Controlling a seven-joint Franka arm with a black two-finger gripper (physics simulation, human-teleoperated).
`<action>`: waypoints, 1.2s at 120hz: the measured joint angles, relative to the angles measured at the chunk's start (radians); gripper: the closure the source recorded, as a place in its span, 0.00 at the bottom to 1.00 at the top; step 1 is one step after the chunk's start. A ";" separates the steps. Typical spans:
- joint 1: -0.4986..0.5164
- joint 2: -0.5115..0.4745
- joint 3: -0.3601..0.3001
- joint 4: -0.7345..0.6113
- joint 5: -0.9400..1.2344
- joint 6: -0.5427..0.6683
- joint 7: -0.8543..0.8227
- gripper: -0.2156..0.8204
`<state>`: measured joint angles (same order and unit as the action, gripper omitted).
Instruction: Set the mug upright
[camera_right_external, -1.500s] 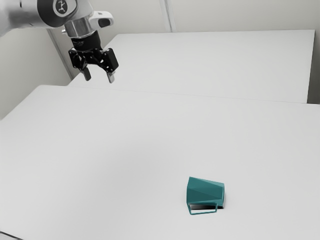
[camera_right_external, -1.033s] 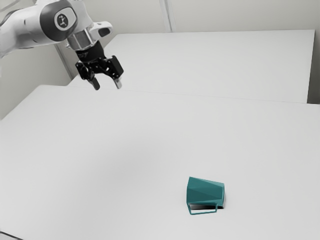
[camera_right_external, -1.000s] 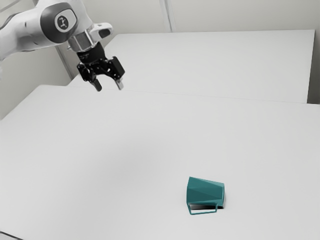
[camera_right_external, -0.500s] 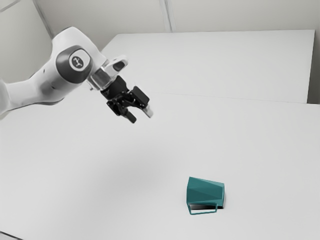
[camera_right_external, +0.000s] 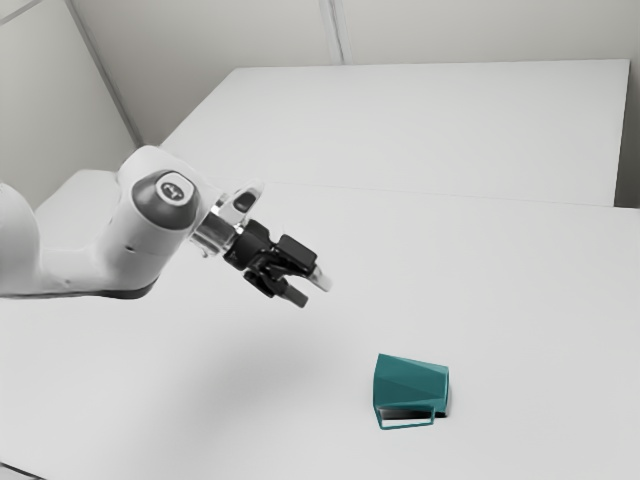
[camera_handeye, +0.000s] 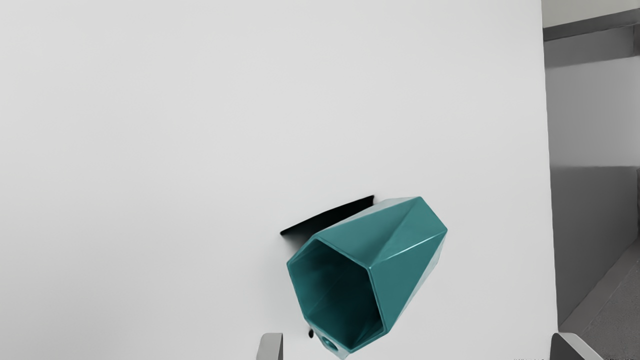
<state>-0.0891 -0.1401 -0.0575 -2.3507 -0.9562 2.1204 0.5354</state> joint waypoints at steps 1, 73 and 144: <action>0.000 0.000 -0.001 -0.003 -0.007 0.001 0.006 0.23; -0.073 0.121 -0.024 -0.127 -0.371 0.064 0.369 0.23; -0.192 0.166 -0.024 -0.121 -0.494 0.103 0.586 0.23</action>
<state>-0.2811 0.0254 -0.0813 -2.4718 -1.4499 2.2239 1.1213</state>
